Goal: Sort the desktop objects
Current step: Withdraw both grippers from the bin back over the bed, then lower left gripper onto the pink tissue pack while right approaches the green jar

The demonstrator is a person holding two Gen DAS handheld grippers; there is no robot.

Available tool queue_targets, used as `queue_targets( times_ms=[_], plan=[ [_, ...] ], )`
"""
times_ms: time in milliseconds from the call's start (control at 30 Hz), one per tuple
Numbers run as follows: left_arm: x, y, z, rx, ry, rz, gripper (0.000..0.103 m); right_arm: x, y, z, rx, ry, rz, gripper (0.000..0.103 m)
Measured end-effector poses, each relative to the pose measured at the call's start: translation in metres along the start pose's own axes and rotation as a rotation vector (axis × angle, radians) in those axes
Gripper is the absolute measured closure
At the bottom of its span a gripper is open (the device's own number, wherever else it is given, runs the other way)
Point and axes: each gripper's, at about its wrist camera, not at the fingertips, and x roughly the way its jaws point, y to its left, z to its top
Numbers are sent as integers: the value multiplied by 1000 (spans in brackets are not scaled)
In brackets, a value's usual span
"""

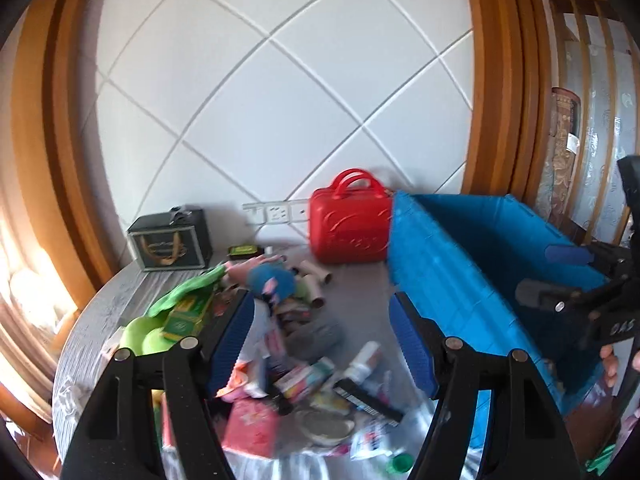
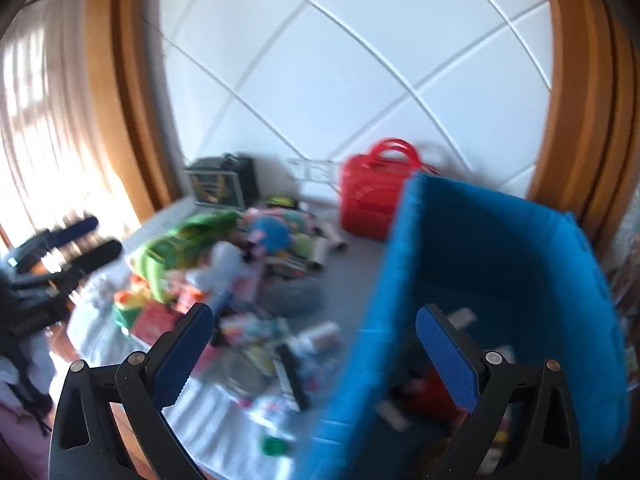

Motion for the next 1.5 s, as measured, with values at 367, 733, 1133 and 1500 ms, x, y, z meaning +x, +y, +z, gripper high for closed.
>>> queue_targets(
  times_ms=[367,733,1133,1500],
  plan=[
    [30,114,-102,-37,159,55,34,67,102,-61,110,38,16,0],
    [102,130,-205,-82,382,68,34,157,96,-170,183,336,-16,0],
    [172,114,-245,-82,532,32,34,211,64,-230,257,479,-17,0],
    [241,116,-244,8,607,-36,29,212,50,-259,412,502,-122,0]
  ],
)
